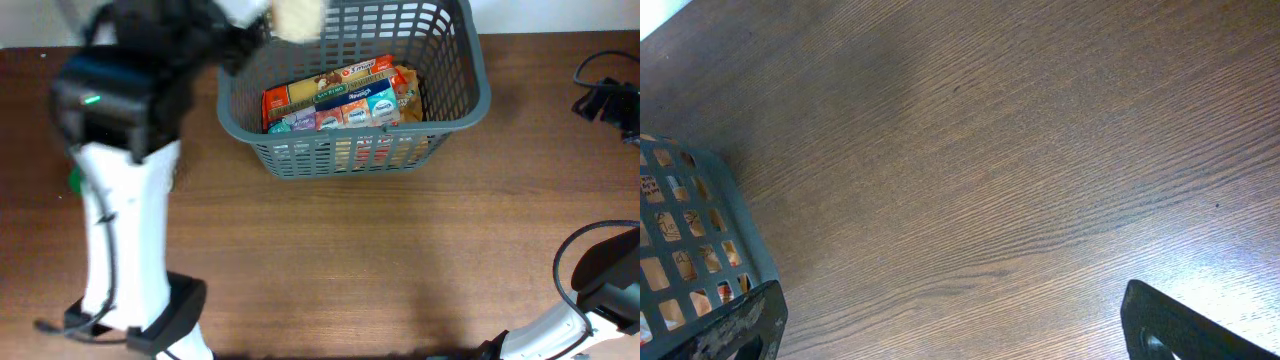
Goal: Pack container
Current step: 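Lift the white bag with the left gripper and drop it into the basket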
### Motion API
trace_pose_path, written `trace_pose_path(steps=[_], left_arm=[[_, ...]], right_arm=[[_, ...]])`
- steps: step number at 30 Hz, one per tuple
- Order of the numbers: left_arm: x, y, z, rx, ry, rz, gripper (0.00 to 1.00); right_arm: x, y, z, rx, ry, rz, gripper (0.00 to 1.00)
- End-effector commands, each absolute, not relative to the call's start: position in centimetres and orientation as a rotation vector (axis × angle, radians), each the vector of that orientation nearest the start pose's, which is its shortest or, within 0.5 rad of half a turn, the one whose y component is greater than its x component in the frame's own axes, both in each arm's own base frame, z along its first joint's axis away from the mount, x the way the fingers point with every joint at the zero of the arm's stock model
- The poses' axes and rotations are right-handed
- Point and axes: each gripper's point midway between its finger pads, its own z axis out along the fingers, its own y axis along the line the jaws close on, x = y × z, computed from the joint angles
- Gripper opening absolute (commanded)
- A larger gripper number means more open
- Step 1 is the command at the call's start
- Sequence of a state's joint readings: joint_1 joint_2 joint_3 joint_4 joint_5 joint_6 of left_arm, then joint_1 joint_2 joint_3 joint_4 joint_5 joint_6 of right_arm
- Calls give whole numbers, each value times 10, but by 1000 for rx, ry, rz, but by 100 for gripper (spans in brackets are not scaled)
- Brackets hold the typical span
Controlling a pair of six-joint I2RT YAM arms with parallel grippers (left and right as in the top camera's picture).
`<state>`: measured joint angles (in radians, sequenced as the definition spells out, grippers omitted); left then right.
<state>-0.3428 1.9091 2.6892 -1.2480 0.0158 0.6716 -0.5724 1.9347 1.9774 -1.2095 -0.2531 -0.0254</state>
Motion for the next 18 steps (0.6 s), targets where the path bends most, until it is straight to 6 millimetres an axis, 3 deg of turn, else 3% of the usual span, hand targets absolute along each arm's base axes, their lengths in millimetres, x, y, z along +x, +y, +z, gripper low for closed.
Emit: trace_pose_path(steps=[1, 8, 11, 14, 16, 17, 18], left_arm=[[458, -195, 410, 1313, 1730, 272, 2], [513, -231, 297, 1442, 1874, 256, 2], [529, -228, 245, 1476, 1978, 291, 2], [537, -223, 211, 1469, 2068, 320, 3], [540, -220, 200, 1412, 2127, 330, 27], [541, -218, 200, 1372, 2151, 331, 72], [542, -216, 201, 1327, 2174, 331, 99]], right_arm=[[402, -205, 215, 655, 2583, 172, 99], [402, -205, 215, 655, 2583, 172, 99], [402, -205, 215, 655, 2583, 172, 99], [402, -205, 215, 655, 2583, 172, 99], [402, -205, 215, 655, 2583, 172, 99], [402, -205, 215, 655, 2583, 172, 99], [402, -205, 215, 655, 2583, 172, 99]])
